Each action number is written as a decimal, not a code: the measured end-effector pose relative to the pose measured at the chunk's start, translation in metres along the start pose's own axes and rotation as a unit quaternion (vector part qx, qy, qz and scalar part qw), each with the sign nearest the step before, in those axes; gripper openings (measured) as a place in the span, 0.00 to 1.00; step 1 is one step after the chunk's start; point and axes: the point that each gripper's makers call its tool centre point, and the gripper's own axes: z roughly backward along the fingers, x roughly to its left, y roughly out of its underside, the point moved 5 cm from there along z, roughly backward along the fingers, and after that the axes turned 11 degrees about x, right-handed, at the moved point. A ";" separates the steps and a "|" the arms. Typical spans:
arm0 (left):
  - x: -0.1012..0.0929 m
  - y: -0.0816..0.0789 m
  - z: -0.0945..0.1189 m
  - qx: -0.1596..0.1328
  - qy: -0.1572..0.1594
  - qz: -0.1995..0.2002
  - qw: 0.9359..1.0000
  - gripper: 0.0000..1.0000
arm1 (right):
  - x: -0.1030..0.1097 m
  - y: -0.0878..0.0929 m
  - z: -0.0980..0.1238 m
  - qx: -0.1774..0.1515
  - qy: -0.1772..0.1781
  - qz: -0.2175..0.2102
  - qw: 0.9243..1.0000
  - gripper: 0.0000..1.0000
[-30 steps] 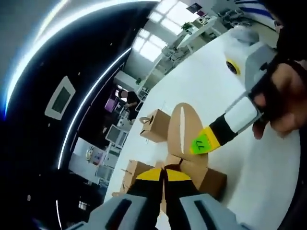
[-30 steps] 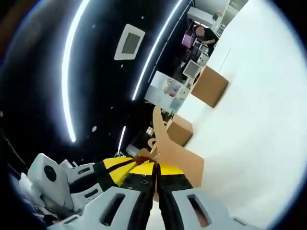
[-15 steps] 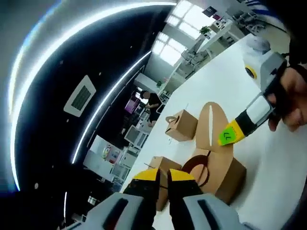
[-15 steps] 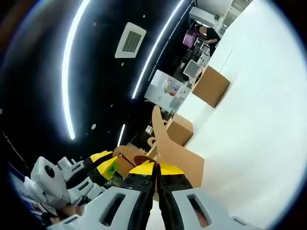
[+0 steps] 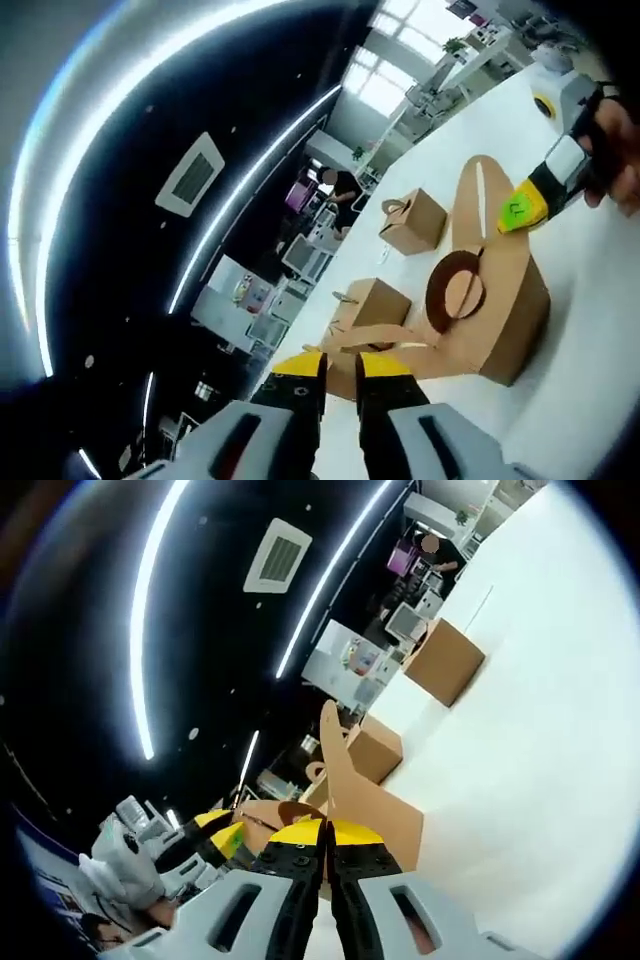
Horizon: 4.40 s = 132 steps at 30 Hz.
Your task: Pick up one paper box from the group, open the paper box, and remove the item inside
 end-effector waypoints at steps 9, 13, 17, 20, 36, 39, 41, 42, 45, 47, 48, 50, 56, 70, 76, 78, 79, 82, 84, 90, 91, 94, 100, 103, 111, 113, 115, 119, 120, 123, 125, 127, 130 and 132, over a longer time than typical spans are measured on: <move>-0.012 0.034 -0.019 0.034 0.039 0.029 0.998 0.14 | 0.000 0.000 0.000 0.004 0.004 0.004 1.000 0.03; -0.025 0.042 -0.026 0.039 0.059 0.030 0.997 0.14 | 0.001 0.000 -0.001 0.005 0.005 0.005 1.000 0.03; -0.037 0.045 -0.033 0.042 0.080 0.025 0.996 0.14 | 0.001 0.000 -0.001 0.006 0.007 0.007 1.000 0.03; -0.047 0.046 -0.037 0.041 0.097 0.020 0.994 0.14 | 0.001 0.000 -0.002 0.005 0.007 0.008 1.000 0.03; -0.076 0.036 -0.049 0.027 0.144 -0.013 0.989 0.12 | -0.002 0.002 -0.002 0.004 -0.006 -0.016 1.000 0.03; -0.079 0.036 -0.049 0.026 0.150 -0.014 0.988 0.13 | -0.004 0.003 -0.002 0.002 -0.019 -0.040 0.999 0.03; -0.079 0.037 -0.050 0.028 0.151 -0.013 0.988 0.13 | -0.006 0.002 -0.002 -0.001 -0.023 -0.052 0.998 0.03; -0.077 0.038 -0.050 0.029 0.151 -0.012 0.988 0.13 | -0.006 0.001 -0.001 -0.003 -0.023 -0.052 0.998 0.03; -0.069 0.042 -0.046 0.030 0.149 -0.006 0.988 0.13 | -0.007 -0.005 0.002 -0.014 -0.017 -0.052 0.998 0.04; -0.064 0.043 -0.043 0.028 0.152 0.002 0.988 0.13 | -0.006 -0.009 0.003 -0.020 -0.015 -0.043 0.999 0.06; -0.062 0.043 -0.041 0.027 0.153 0.005 0.988 0.13 | -0.006 -0.011 0.003 -0.022 -0.012 -0.032 0.999 0.07; -0.058 0.041 -0.037 0.023 0.153 0.008 0.988 0.13 | -0.002 -0.013 0.003 -0.024 -0.014 -0.020 0.999 0.11; -0.039 0.033 -0.023 -0.003 0.156 0.037 0.987 0.14 | 0.006 -0.022 0.002 -0.031 0.009 0.049 0.998 0.27; -0.020 -0.006 -0.032 -0.040 0.114 0.078 0.990 0.16 | -0.008 -0.074 -0.007 -0.079 0.131 0.203 0.967 0.24; -0.032 0.009 -0.047 -0.011 0.101 0.074 0.992 0.16 | -0.032 -0.067 -0.006 -0.060 0.174 0.248 0.951 0.20; -0.036 0.011 -0.048 -0.009 0.107 0.079 0.991 0.15 | -0.038 -0.064 -0.006 -0.057 0.178 0.244 0.952 0.21; -0.039 0.013 -0.048 -0.008 0.110 0.082 0.990 0.15 | -0.040 -0.063 -0.006 -0.056 0.181 0.244 0.951 0.21; -0.047 0.015 -0.052 -0.004 0.122 0.086 0.989 0.15 | -0.046 -0.057 -0.008 -0.050 0.190 0.248 0.949 0.21; -0.052 0.015 -0.054 -0.003 0.128 0.086 0.988 0.15 | -0.050 -0.053 -0.010 -0.042 0.195 0.251 0.947 0.21; -0.059 0.015 -0.058 -0.006 0.138 0.088 0.986 0.11 | -0.057 -0.047 -0.012 -0.033 0.197 0.244 0.949 0.22; -0.059 0.015 -0.059 -0.006 0.139 0.090 0.986 0.11 | -0.058 -0.046 -0.013 -0.032 0.196 0.243 0.950 0.22; -0.059 0.016 -0.059 -0.004 0.141 0.091 0.986 0.11 | -0.059 -0.042 -0.014 -0.030 0.193 0.228 0.954 0.22; -0.062 0.020 -0.061 0.000 0.145 0.094 0.985 0.11 | -0.057 -0.035 -0.015 -0.029 0.191 0.220 0.956 0.23; -0.061 0.024 -0.063 0.001 0.145 0.096 0.985 0.11 | -0.059 -0.035 -0.012 -0.029 0.198 0.222 0.954 0.29; -0.061 0.027 -0.064 0.003 0.147 0.100 0.984 0.12 | -0.057 -0.034 -0.010 -0.024 0.215 0.255 0.942 0.30; -0.065 0.027 -0.065 0.003 0.151 0.098 0.984 0.12 | -0.056 -0.030 -0.013 -0.018 0.220 0.267 0.938 0.30; -0.067 0.027 -0.065 0.003 0.154 0.098 0.983 0.12 | -0.056 -0.027 -0.015 -0.014 0.220 0.270 0.937 0.29; -0.071 0.028 -0.066 0.005 0.162 0.097 0.982 0.12 | -0.057 -0.023 -0.016 -0.007 0.220 0.272 0.937 0.29; -0.073 0.028 -0.066 0.005 0.164 0.097 0.982 0.12 | -0.058 -0.022 -0.017 -0.004 0.220 0.274 0.936 0.28; -0.077 0.028 -0.066 0.006 0.170 0.095 0.981 0.12 | -0.058 -0.020 -0.017 0.000 0.220 0.275 0.936 0.28; -0.079 0.027 -0.065 0.006 0.172 0.094 0.981 0.12 | -0.059 -0.020 -0.017 0.001 0.219 0.273 0.937 0.28; -0.080 0.027 -0.065 0.006 0.174 0.093 0.980 0.12 | -0.059 -0.020 -0.017 0.002 0.219 0.273 0.937 0.28; -0.079 0.029 -0.063 0.008 0.172 0.091 0.981 0.13 | -0.059 -0.023 -0.013 0.000 0.220 0.273 0.937 0.28; -0.076 0.032 -0.061 0.011 0.171 0.089 0.981 0.14 | -0.060 -0.026 -0.009 -0.003 0.220 0.270 0.937 0.28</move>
